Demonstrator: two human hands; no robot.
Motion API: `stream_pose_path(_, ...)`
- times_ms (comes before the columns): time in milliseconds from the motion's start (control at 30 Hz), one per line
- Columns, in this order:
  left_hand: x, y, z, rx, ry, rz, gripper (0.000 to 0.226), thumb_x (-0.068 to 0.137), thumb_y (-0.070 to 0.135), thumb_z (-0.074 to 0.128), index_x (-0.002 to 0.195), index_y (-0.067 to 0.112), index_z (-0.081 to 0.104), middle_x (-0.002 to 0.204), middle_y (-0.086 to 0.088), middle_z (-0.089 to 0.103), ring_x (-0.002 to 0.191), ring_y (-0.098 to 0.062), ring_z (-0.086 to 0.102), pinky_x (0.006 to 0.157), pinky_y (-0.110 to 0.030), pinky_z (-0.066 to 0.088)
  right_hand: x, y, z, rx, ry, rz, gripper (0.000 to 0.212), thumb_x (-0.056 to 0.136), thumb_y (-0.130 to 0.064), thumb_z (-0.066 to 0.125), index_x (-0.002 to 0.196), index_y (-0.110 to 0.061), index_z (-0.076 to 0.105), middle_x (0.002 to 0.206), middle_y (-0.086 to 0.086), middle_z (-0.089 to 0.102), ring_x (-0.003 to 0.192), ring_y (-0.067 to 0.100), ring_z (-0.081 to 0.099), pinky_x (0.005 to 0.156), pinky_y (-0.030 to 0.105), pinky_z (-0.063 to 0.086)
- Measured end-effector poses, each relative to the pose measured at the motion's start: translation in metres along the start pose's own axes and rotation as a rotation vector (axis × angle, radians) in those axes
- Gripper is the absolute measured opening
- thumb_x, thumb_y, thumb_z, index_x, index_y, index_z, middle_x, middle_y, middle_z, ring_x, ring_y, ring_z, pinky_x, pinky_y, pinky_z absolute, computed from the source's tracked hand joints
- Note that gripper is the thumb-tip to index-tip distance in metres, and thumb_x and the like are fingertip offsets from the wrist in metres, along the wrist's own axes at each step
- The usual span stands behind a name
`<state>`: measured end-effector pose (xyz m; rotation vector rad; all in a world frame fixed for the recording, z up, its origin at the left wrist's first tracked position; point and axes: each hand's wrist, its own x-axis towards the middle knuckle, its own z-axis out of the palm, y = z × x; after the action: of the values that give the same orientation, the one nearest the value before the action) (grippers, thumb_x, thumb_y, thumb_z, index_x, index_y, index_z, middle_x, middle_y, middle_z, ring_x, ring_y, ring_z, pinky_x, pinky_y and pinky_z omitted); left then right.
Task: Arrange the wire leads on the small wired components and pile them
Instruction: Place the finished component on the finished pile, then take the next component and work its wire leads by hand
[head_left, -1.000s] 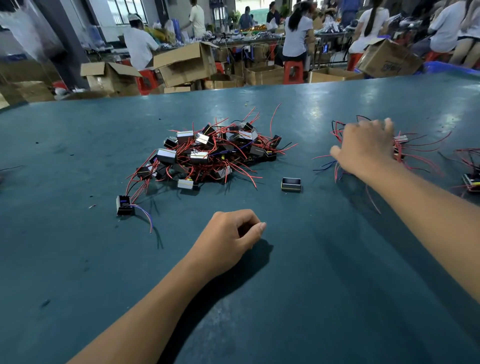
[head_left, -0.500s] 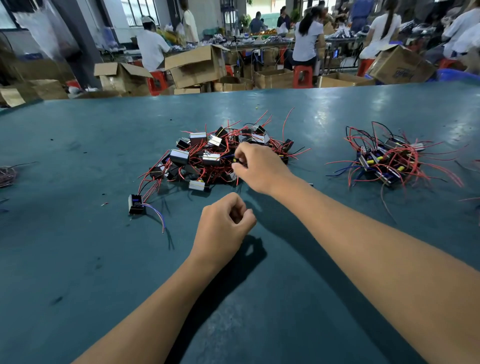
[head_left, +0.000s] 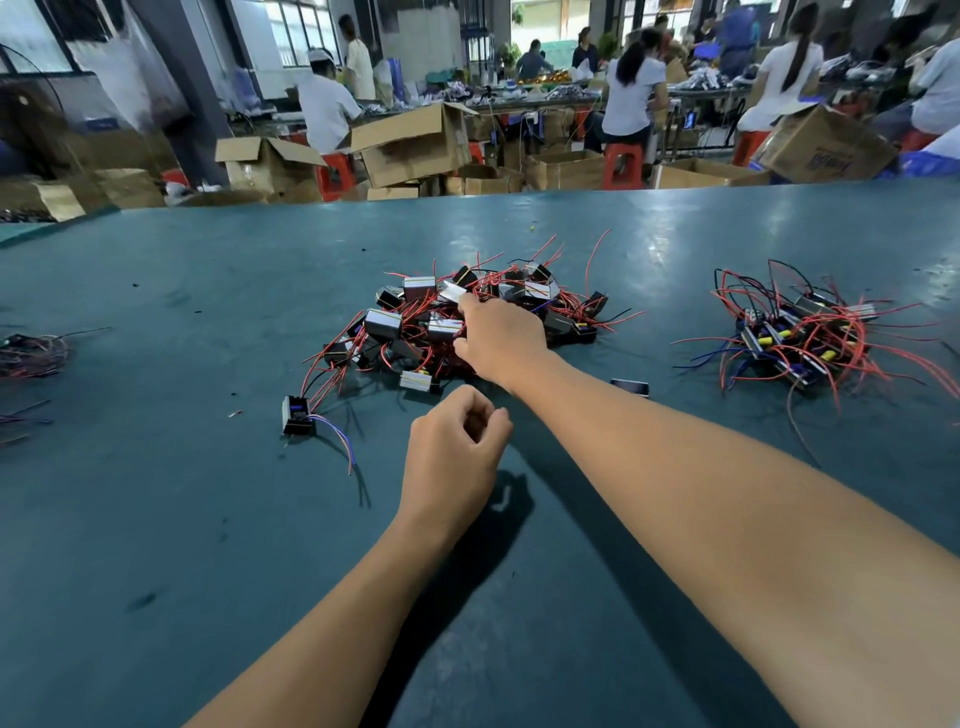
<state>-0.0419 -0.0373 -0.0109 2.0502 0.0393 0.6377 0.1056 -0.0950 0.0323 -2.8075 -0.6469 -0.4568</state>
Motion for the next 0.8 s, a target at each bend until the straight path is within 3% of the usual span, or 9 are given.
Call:
stream_pose_path(233,0.006,-0.007,-0.005,0.032,0.063,-0.012,0.028,0.088,0.020,0.066,0.064,0.020,0.051,0.056,0.010,0.053,0.051,-0.005,0.043,0.051,-0.017,0.034,0.007,-0.006,0.008,-0.108,0.157,-0.125,0.028,0.094,-0.031,0.061,0.119,-0.019,0.062,0.116,0.009,0.062,0.114,0.030,0.052,0.095,0.043,0.040)
stream_pose_path(333,0.011,-0.010,-0.008,0.000,0.105,-0.072,0.028,0.088,0.021,0.066,0.064,0.020,0.052,0.053,0.007,0.052,0.049,-0.007,0.040,0.050,-0.019,0.033,-0.002,-0.002,-0.006,0.203,0.261,-0.068,0.029,0.087,-0.040,0.070,0.108,-0.020,0.069,0.099,0.008,0.064,0.098,0.026,0.056,0.082,0.037,0.046)
stream_pose_path(433,0.018,-0.015,-0.011,-0.082,0.126,-0.170,0.027,0.090,0.017,0.064,0.065,0.017,0.052,0.049,0.012,0.043,0.048,-0.007,0.034,0.048,-0.019,0.029,-0.007,0.006,-0.039,0.538,0.314,-0.003,0.029,0.078,-0.043,0.079,0.096,-0.021,0.075,0.079,-0.001,0.061,0.078,0.018,0.055,0.068,0.028,0.039)
stream_pose_path(567,0.025,-0.022,-0.019,-0.125,0.140,-0.235,0.008,0.090,0.016,0.063,0.083,0.013,0.063,0.064,0.006,0.055,0.052,-0.005,0.040,0.051,-0.021,0.037,-0.018,0.019,-0.092,0.506,0.412,-0.046,0.031,0.079,-0.044,0.078,0.100,-0.022,0.073,0.098,0.004,0.054,0.100,0.020,0.051,0.084,0.033,0.041)
stream_pose_path(667,0.025,-0.025,-0.023,-0.043,0.083,-0.231,0.002,0.091,0.019,0.064,0.090,0.020,0.063,0.077,0.001,0.064,0.057,-0.001,0.049,0.052,-0.014,0.041,-0.042,0.023,-0.116,0.609,0.373,-0.170,0.026,0.082,-0.039,0.077,0.098,-0.019,0.072,0.086,-0.004,0.062,0.078,0.008,0.054,0.070,0.020,0.041)
stream_pose_path(733,0.025,-0.019,-0.022,-0.187,0.009,-0.271,0.007,0.096,0.024,0.063,0.093,0.018,0.063,0.075,-0.001,0.065,0.057,-0.009,0.054,0.050,-0.023,0.044,-0.067,0.024,-0.120,0.617,0.312,-0.255,0.024,0.084,-0.032,0.077,0.101,-0.016,0.071,0.084,-0.003,0.064,0.075,0.009,0.056,0.068,0.018,0.041)
stream_pose_path(800,0.026,-0.005,-0.022,-0.614,-0.158,-0.435,0.031,0.098,0.043,0.057,0.095,0.013,0.063,0.069,-0.005,0.066,0.052,-0.018,0.055,0.045,-0.026,0.043,-0.096,0.030,-0.109,0.445,0.303,-0.331,0.025,0.083,-0.023,0.077,0.105,-0.013,0.071,0.093,0.005,0.063,0.087,0.022,0.058,0.080,0.032,0.047)
